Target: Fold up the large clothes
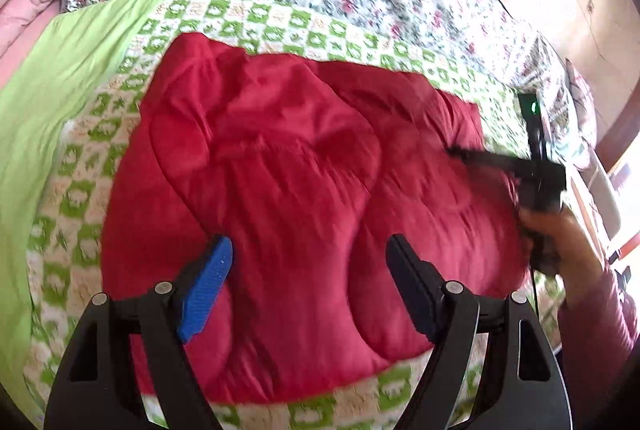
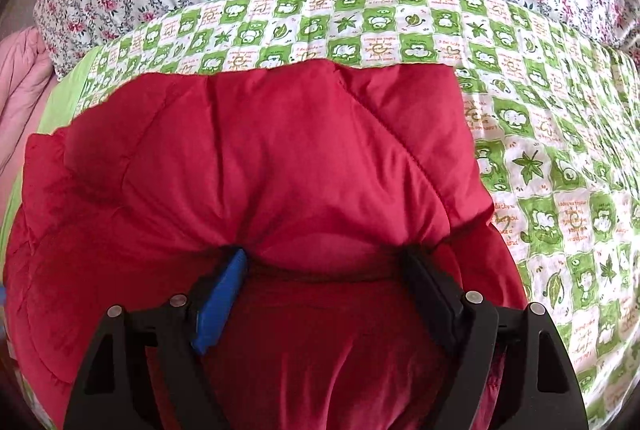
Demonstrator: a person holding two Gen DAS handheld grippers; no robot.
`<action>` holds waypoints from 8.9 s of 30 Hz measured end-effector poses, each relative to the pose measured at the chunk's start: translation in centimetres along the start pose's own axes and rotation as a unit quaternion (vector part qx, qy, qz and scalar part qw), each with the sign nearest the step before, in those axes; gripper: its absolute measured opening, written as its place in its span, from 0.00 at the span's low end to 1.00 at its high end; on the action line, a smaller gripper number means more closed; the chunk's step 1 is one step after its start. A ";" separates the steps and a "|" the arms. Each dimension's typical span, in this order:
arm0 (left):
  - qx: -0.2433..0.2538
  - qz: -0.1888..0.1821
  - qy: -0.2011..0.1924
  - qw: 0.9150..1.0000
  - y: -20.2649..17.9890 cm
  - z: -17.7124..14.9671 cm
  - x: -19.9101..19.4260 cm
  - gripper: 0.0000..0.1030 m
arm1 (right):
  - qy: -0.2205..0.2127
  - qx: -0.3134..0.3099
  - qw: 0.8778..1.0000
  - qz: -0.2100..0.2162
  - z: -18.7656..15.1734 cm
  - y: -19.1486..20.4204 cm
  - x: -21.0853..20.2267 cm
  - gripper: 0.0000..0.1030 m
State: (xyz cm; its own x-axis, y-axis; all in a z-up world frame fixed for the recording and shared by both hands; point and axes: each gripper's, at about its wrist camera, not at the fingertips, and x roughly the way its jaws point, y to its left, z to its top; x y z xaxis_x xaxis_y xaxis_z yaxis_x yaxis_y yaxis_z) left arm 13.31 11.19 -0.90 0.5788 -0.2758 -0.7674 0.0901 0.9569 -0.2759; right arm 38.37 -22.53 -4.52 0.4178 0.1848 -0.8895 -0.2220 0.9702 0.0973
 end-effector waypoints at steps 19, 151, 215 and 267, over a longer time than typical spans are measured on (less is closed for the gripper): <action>0.039 0.054 0.014 0.998 -1.7 -4.1 2.0 0.83 | -0.030 -0.038 0.997 0.056 -14.1 1.4 -9.6 0.82; 0.123 0.219 -0.042 0.967 -6.7 -6.3 -7.2 0.98 | -0.082 -0.180 0.975 0.103 -20.3 9.5 -22.1 0.97; 0.115 0.196 -0.012 0.974 -5.8 0.6 -1.2 0.99 | -0.030 -0.168 0.980 0.107 -9.4 8.8 -15.8 0.98; 0.126 0.184 -0.009 0.975 -5.6 2.2 -0.1 0.99 | -0.031 -0.176 0.979 0.097 -7.2 8.9 -15.0 0.98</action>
State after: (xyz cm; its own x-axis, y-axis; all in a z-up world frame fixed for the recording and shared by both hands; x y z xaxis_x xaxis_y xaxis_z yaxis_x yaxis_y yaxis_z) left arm 14.50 6.03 2.00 0.6228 0.0902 -0.7772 0.0684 0.9833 0.1689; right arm 23.81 -17.82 6.46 0.3878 0.3794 -0.8400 -0.5870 0.8043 0.0922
